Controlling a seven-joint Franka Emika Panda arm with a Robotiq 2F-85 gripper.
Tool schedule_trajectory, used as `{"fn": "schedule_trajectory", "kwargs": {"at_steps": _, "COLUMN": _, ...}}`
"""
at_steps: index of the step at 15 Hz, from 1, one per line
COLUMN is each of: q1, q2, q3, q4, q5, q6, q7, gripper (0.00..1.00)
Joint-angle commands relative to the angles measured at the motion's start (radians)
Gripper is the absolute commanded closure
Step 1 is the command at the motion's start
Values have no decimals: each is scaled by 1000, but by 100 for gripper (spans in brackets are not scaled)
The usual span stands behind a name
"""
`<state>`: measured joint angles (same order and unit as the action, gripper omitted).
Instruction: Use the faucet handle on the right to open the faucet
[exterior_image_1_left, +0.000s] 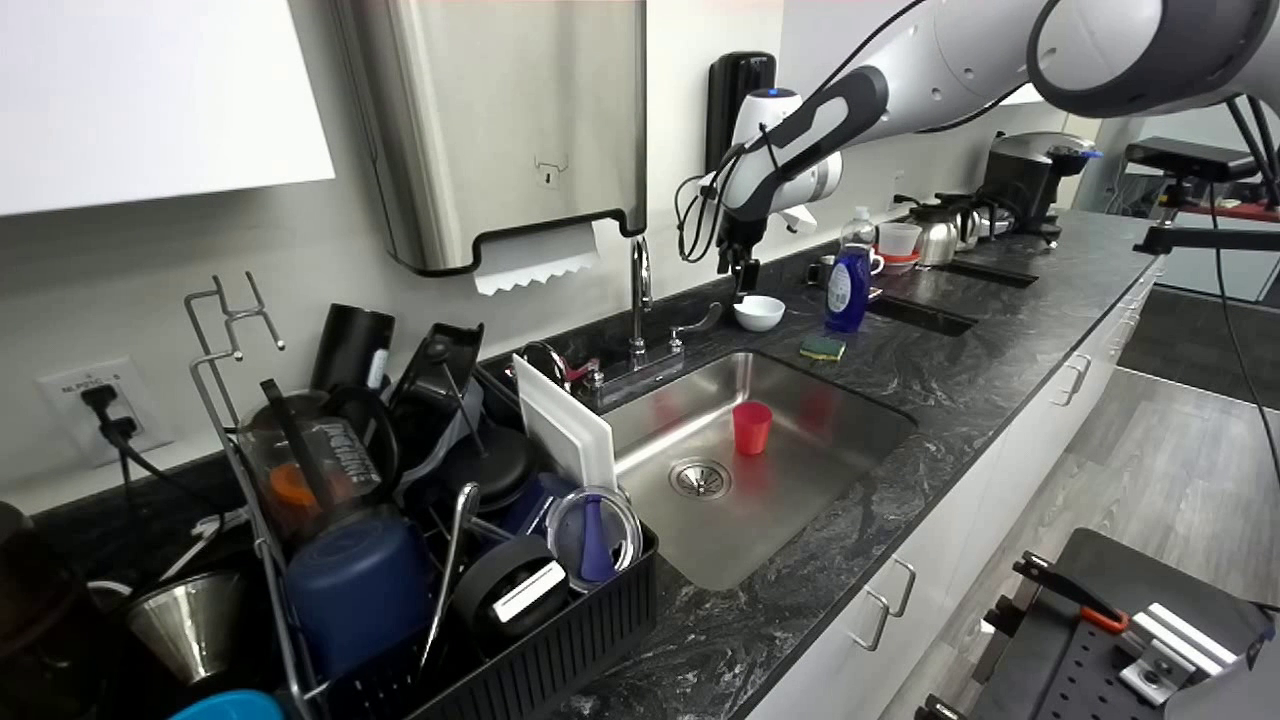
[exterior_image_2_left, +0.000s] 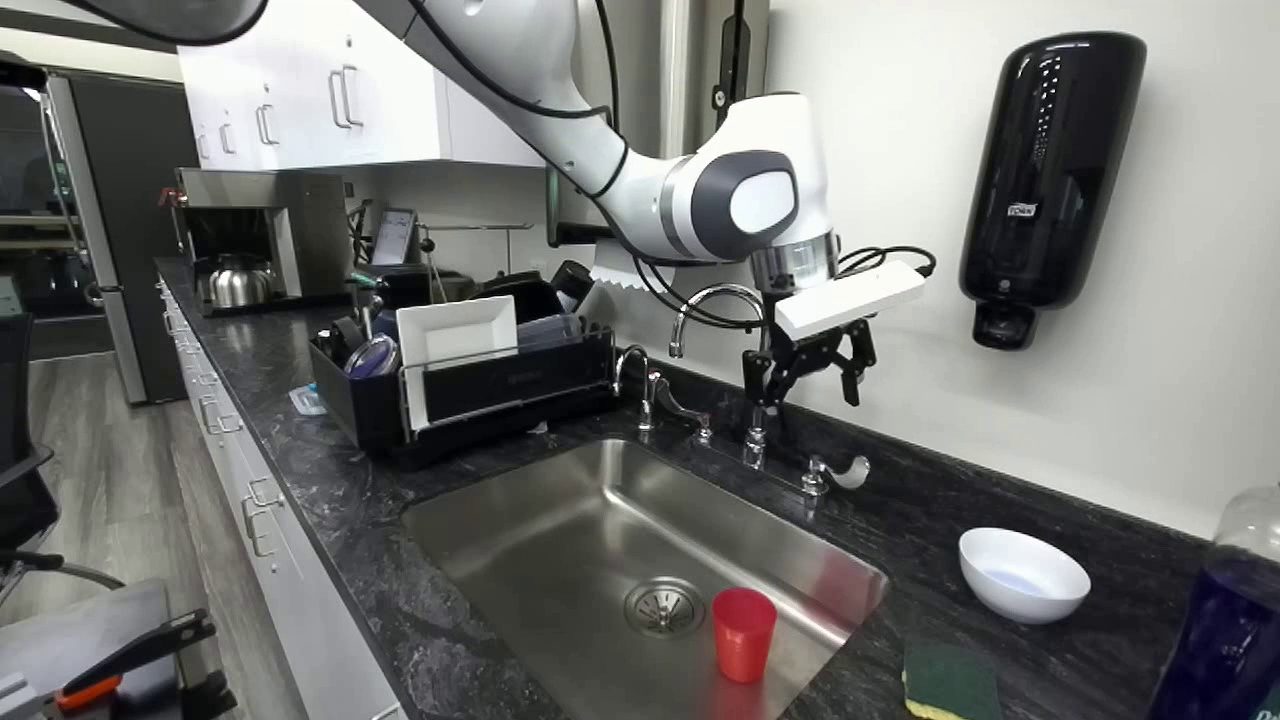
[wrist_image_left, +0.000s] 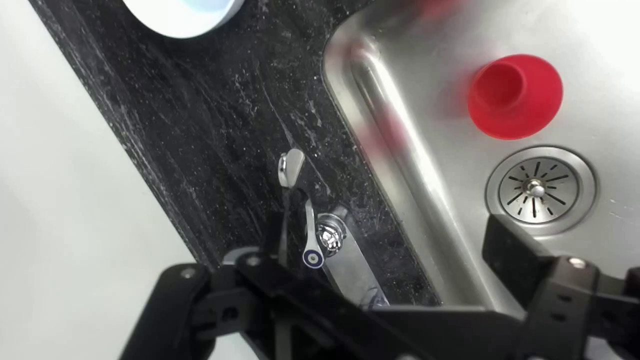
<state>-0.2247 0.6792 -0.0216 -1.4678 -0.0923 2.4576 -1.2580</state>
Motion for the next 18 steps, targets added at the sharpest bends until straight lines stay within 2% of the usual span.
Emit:
{"fn": "schedule_trajectory", "kwargs": {"at_steps": 1, "q1": -17, "q2": 52, "q3": 32, "q4": 75, "q5": -1, "q6": -23, "q7": -45, "gripper": 0}}
{"fn": "schedule_trajectory", "kwargs": {"at_steps": 13, "q1": -16, "q2": 159, "q3": 13, "q4": 190, "q5": -15, "q6": -30, "q7": -4, "gripper": 0}}
{"fn": "schedule_trajectory", "kwargs": {"at_steps": 14, "q1": -22, "q2": 138, "q3": 22, "q4": 151, "q5": -7, "q6": -7, "q7": -8, "gripper": 0}}
{"fn": "schedule_trajectory", "kwargs": {"at_steps": 18, "q1": -22, "q2": 144, "q3": 21, "q4": 162, "q5": -7, "q6": -7, "q7": -7, "gripper": 0}}
